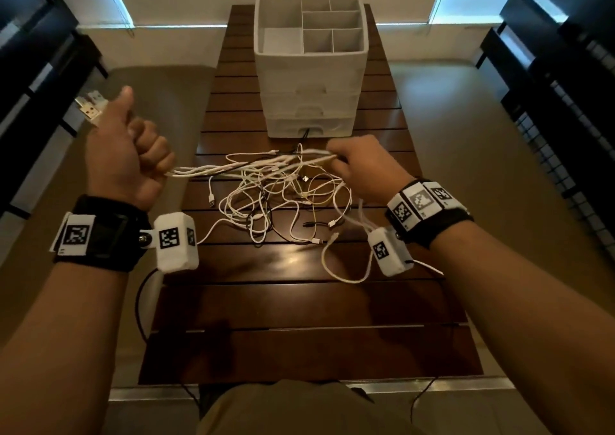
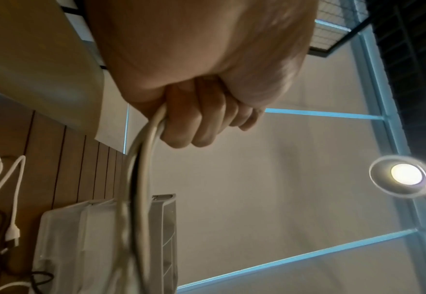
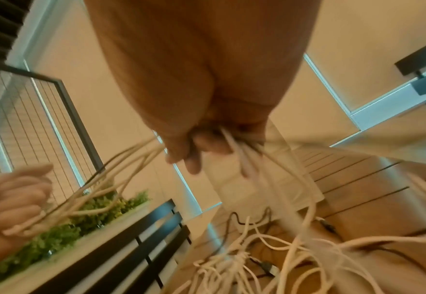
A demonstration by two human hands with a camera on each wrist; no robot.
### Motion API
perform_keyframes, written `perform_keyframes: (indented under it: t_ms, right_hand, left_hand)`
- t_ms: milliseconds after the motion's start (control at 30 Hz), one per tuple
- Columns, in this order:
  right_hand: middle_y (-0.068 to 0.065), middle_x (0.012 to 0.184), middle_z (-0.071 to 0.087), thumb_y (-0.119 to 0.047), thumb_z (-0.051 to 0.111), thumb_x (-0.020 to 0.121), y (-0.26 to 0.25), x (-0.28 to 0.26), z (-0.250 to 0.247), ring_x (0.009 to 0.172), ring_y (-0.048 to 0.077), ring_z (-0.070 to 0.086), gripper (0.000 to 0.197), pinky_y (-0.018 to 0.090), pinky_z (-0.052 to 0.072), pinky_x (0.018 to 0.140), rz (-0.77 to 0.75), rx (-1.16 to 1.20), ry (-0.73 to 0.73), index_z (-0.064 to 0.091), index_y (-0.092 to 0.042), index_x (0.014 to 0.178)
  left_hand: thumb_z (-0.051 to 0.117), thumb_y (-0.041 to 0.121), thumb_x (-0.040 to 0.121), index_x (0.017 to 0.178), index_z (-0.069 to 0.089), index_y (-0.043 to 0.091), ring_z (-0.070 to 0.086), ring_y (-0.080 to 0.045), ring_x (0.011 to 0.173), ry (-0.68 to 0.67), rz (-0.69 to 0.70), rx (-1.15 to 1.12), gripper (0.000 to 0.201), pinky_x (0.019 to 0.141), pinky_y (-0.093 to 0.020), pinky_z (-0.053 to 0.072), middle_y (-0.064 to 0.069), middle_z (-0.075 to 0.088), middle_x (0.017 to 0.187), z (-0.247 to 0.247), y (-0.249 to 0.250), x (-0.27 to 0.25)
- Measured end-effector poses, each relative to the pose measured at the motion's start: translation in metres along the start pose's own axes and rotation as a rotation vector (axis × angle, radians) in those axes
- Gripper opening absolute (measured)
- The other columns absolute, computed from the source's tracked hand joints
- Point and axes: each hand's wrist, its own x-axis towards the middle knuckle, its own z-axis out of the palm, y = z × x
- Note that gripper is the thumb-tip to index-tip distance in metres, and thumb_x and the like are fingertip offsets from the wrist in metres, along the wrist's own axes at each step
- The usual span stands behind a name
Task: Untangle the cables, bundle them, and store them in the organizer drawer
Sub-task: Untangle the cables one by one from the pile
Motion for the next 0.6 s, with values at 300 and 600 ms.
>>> perform_keyframes:
  t_ms: [300, 600]
  right_hand:
    - [0.005, 0.099, 0.068, -0.046, 0.055, 0.105, 0.018, -0.011, 0.023, 0.096, 0.028, 0.066, 0.036, 0.035, 0.049, 0.079, 0.164, -0.387, -0.563, 0.072, -0.016, 0.114]
    - [-0.007, 0.118, 0.068, -0.078, 0.052, 0.09, 0.034, -0.002, 0.025, 0.109, 0.015, 0.064, 0.063, 0.039, 0.052, 0.097, 0.296, 0.016, -0.574, 0.067, -0.026, 0.122]
  left_hand:
    - [0.046, 0.059, 0.106, 0.059, 0.026, 0.023, 0.008, -0.01, 0.04, -0.12, -0.089, -0.024, 0.062, 0.04, -0.024, 0.008, 0.007, 0.014, 0.048, 0.014, -0.024, -0.013]
    - [0.036, 0.06, 0.109, 0.053, 0.038, 0.015, 0.012, -0.009, 0.034, -0.298, -0.205, -0.156, 0.071, 0.039, -0.019, 0.009, 0.004, 0.014, 0.043, 0.0, -0.051, -0.025]
